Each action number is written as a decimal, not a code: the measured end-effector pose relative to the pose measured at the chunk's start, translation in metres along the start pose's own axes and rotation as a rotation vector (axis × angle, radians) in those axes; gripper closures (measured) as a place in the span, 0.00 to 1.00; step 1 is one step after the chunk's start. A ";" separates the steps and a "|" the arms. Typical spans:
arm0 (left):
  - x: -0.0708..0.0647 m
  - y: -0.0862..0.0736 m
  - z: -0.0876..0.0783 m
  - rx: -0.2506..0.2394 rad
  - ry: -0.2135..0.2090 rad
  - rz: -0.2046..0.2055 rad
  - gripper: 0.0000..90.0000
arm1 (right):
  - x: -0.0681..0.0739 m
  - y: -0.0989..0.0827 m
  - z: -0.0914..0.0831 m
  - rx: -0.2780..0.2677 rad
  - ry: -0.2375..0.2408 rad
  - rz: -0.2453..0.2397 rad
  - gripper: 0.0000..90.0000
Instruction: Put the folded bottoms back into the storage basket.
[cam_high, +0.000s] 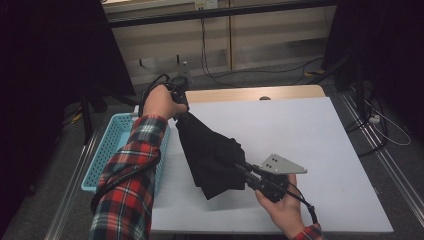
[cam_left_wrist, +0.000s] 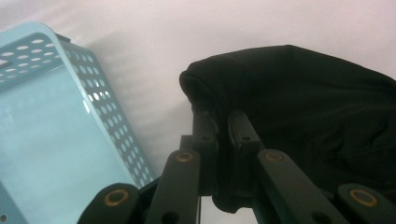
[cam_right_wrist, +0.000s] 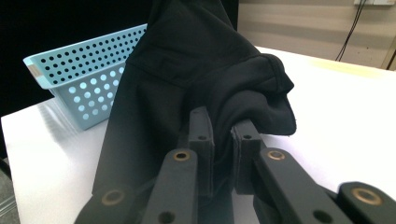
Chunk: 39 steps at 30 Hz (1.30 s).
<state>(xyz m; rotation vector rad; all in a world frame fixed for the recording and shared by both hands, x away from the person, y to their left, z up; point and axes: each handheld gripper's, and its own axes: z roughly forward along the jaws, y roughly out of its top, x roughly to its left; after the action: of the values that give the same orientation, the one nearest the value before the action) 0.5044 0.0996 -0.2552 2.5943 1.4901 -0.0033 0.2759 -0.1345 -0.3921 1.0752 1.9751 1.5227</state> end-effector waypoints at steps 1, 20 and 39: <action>0.001 0.000 -0.002 0.000 -0.001 -0.004 0.93 | 0.000 0.001 0.001 -0.002 0.003 0.001 0.91; 0.021 0.002 -0.039 -0.014 0.039 -0.023 0.93 | 0.012 0.023 0.020 -0.052 0.047 -0.021 0.91; 0.060 -0.017 -0.077 -0.061 0.061 -0.093 0.93 | 0.041 0.053 0.049 -0.090 0.106 -0.059 0.91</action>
<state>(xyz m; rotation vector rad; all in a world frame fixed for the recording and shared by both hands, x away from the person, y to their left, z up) 0.5149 0.1696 -0.1858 2.4970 1.6039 0.1107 0.3034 -0.0667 -0.3528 0.9090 1.9685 1.6512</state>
